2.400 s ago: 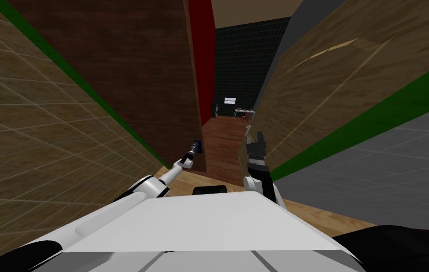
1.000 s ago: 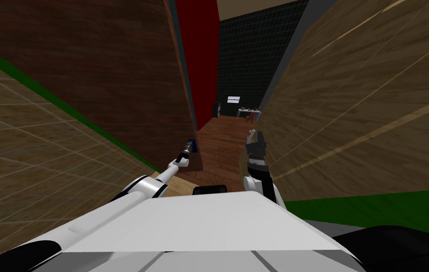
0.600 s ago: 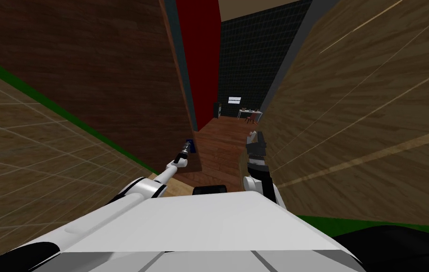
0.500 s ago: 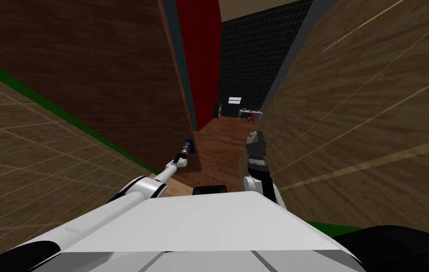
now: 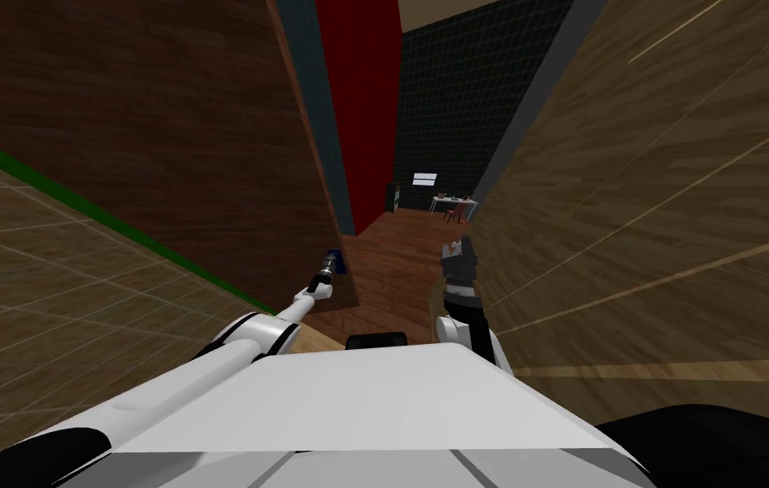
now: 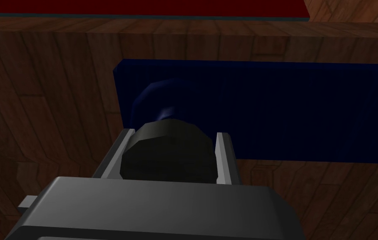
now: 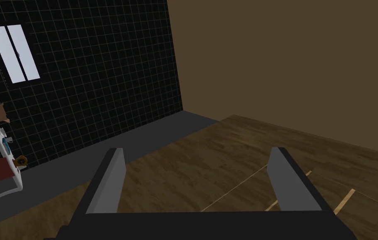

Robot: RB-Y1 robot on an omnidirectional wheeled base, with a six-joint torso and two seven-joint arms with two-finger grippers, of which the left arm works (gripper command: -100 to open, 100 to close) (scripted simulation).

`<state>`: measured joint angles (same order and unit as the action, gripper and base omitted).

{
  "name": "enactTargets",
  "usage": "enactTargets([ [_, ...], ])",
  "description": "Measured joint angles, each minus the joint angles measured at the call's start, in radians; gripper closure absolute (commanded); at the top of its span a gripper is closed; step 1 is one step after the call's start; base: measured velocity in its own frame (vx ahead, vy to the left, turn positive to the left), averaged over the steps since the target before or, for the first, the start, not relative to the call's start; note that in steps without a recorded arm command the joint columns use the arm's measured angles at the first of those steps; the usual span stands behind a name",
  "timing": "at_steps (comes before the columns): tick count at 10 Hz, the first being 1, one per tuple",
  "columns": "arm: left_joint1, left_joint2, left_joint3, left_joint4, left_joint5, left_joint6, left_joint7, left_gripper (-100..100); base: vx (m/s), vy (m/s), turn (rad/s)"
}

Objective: Push the door open

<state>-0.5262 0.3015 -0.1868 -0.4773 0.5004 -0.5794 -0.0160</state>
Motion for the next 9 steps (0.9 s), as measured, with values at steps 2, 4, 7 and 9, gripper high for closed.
enactTargets([
  [2,0.026,0.002,0.019,-0.045,0.003,0.024,-0.022,100,0.138,-0.118,0.071],
  [4,0.049,0.008,0.049,-0.066,0.009,0.036,-0.037,100,0.136,-0.111,0.058],
  [7,0.021,0.016,0.064,-0.011,0.008,0.015,-0.030,100,0.158,-0.084,0.035],
  [9,0.023,0.023,0.078,-0.016,0.010,0.016,-0.035,100,0.091,-0.023,0.063],
])
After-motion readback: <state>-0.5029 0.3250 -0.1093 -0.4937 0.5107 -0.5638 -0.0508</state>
